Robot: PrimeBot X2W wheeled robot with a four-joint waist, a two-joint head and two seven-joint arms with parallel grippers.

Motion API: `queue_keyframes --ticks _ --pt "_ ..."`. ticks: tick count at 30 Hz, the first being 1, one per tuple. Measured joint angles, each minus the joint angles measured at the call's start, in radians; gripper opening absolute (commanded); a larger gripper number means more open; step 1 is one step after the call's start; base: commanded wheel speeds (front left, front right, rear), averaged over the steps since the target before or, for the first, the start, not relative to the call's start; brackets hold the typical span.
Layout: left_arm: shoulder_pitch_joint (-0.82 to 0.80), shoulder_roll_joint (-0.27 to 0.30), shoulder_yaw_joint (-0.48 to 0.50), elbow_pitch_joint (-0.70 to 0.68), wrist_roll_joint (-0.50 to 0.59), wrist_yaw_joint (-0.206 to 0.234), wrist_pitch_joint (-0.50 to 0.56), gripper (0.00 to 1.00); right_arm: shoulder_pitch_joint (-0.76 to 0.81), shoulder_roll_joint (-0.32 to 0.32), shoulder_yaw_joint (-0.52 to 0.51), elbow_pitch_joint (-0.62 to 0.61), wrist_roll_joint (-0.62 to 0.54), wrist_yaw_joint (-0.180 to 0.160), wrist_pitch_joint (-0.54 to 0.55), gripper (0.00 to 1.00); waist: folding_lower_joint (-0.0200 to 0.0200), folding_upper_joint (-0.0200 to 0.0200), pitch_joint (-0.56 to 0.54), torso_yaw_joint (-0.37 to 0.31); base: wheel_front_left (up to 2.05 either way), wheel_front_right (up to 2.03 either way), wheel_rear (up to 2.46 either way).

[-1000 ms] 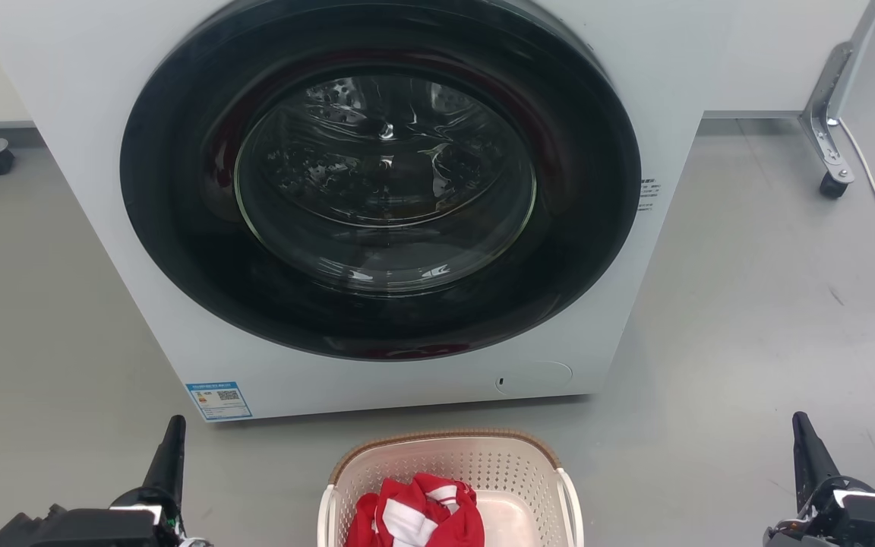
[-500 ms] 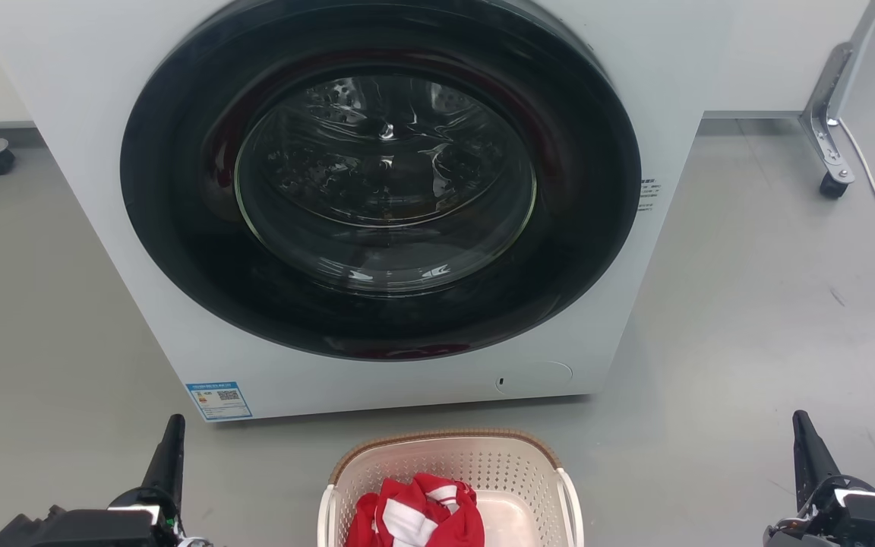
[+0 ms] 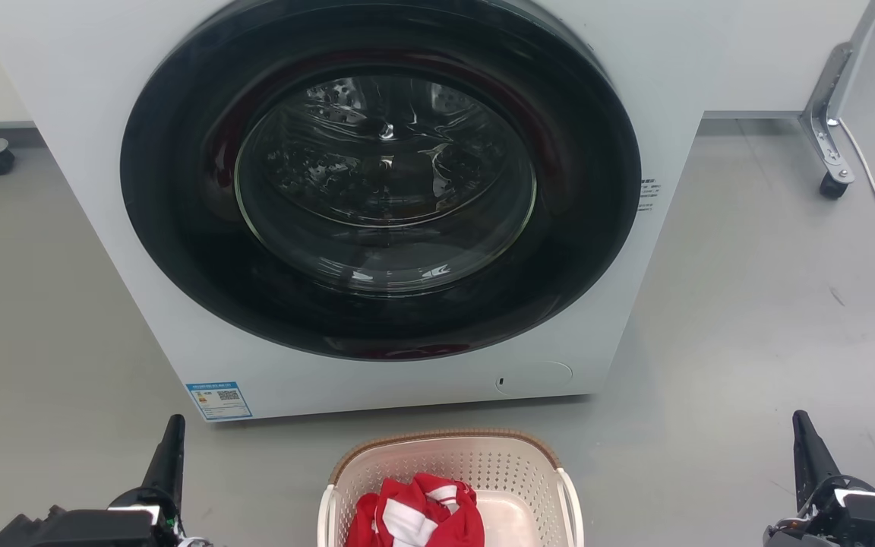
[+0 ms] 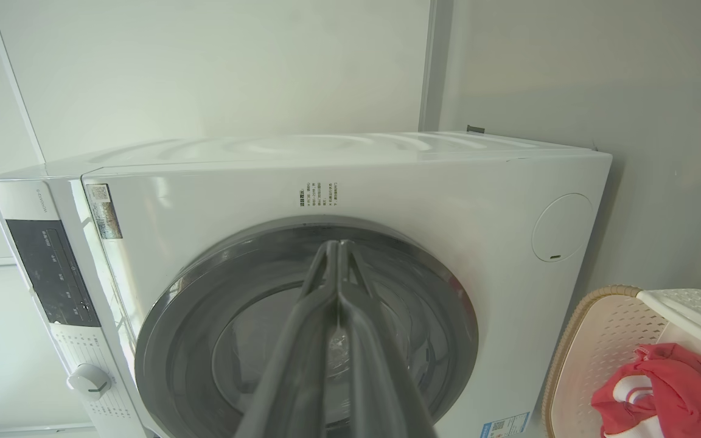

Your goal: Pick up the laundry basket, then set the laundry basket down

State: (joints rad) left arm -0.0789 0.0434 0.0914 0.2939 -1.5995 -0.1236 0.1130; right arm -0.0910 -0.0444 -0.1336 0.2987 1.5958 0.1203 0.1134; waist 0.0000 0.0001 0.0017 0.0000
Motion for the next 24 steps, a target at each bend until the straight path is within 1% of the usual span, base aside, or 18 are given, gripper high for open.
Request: queue_keyframes --ticks 24 --pt "0.000 0.000 0.000 0.001 -0.001 0.000 0.000 0.00 0.000 0.000 0.000 0.000 0.001 0.000 0.000 0.00 0.0000 0.0000 0.000 0.000 0.00 0.00 0.00"
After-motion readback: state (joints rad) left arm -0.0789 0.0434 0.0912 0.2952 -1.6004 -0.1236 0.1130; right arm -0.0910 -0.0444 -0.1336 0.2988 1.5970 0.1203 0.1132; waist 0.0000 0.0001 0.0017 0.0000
